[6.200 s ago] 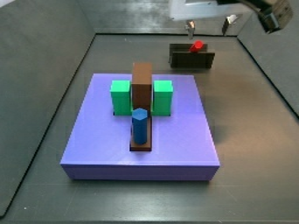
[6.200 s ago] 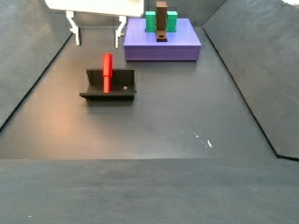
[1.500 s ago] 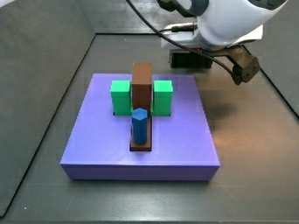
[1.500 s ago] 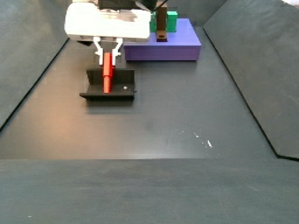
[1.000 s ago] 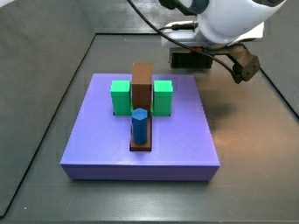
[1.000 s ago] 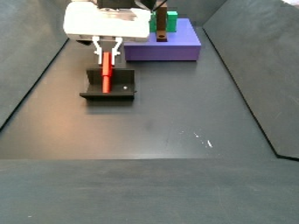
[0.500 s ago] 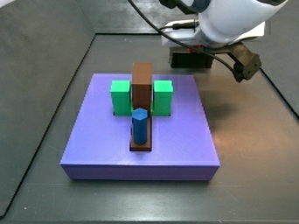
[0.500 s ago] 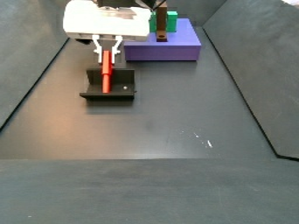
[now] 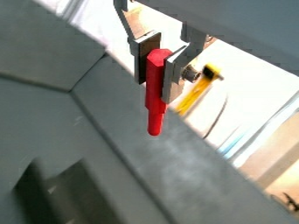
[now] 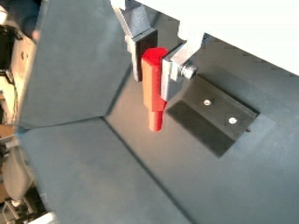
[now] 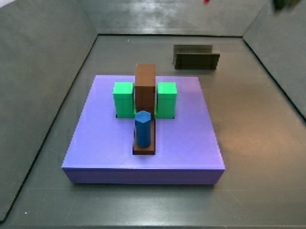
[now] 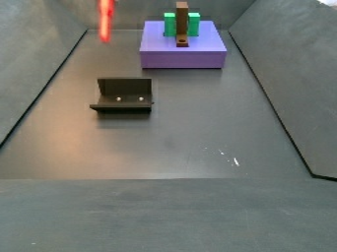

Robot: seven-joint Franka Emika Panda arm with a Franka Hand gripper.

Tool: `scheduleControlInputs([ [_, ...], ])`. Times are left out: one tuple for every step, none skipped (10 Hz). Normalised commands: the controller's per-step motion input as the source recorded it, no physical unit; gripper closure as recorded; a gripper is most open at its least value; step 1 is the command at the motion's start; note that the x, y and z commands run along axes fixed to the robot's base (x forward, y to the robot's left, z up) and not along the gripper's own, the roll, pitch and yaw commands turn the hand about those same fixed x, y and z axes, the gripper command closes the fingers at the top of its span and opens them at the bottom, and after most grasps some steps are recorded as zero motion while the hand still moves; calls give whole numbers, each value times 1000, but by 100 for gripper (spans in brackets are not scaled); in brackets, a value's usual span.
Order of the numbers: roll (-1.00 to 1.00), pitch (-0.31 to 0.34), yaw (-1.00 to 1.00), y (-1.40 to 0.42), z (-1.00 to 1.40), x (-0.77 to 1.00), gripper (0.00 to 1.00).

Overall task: Pick up the red object. Move up. Place the red object on the fixture. Regrasp the red object. Move to above the board. Insert the red object.
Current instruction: Move to above the board.

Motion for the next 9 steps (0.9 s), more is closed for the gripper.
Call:
scheduleControlInputs([
  [-18,72,-24,-50,1400,-20,100],
  [-17,82,-16,-18,761,5,100],
  [12,94,8,-9,262,39,100],
  [-1000,117,-127,-1400,301,-1026,100],
  [-1000,107,-121,-1400,303,-1052,100],
  [-1000,96,-114,-1400,319,-1105,100],
  [-1000,101,-102,-1400,282,-1153,100],
  [-1000,111,-102,-1400,289,-1134,100],
  [-1000,109,-85,-881,200,-762,100],
])
